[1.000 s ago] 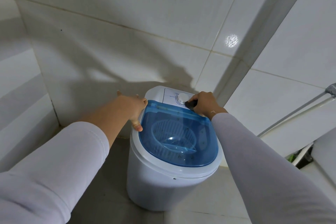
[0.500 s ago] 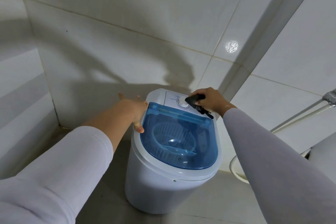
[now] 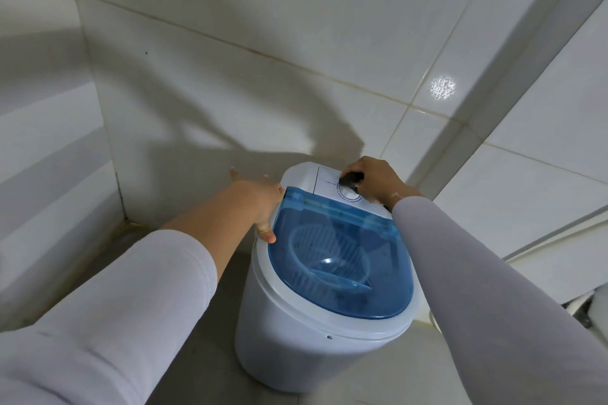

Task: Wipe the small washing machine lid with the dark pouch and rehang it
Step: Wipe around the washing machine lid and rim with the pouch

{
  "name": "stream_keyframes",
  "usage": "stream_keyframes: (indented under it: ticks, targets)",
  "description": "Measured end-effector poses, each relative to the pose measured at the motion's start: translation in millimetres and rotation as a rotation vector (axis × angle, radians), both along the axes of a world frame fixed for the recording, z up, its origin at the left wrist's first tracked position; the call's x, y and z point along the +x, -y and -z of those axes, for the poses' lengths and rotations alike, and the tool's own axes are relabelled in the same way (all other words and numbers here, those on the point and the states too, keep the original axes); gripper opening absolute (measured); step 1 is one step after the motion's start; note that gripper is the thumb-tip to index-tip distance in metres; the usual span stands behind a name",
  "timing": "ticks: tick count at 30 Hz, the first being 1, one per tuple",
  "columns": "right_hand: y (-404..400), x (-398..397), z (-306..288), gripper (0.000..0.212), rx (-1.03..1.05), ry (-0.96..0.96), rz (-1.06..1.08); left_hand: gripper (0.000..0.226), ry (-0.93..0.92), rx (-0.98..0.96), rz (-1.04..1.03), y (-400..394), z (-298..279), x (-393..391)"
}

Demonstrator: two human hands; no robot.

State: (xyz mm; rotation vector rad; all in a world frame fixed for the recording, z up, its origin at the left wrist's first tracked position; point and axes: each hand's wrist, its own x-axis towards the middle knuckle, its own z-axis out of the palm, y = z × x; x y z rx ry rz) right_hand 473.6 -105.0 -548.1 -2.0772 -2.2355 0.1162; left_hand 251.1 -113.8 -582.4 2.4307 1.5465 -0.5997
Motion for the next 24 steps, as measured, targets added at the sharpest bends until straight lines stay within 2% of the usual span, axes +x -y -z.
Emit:
stream_keyframes:
  ticks: [8, 12, 18, 24]
  targets:
    - [12.5, 16.4, 8.9, 0.050, 0.040, 0.090, -0.170, 0.111, -0.018, 0.014, -0.001, 2.3, -0.6, 1.2]
    - [20.8, 27.8, 9.5, 0.047, 0.027, 0.132, -0.226, 0.108, -0.028, 0.026, 0.007, 3.8, -2.7, 2.1]
    - [31.2, 43.3, 16.3, 0.042, 0.093, 0.187, -0.151, 0.111, -0.049, 0.030, 0.008, 4.9, -2.8, 5.1]
    - [31.6, 47.8, 17.4, 0.048, 0.183, 0.097, -0.111, 0.110, -0.068, 0.033, 0.010, 6.2, -5.1, 5.8]
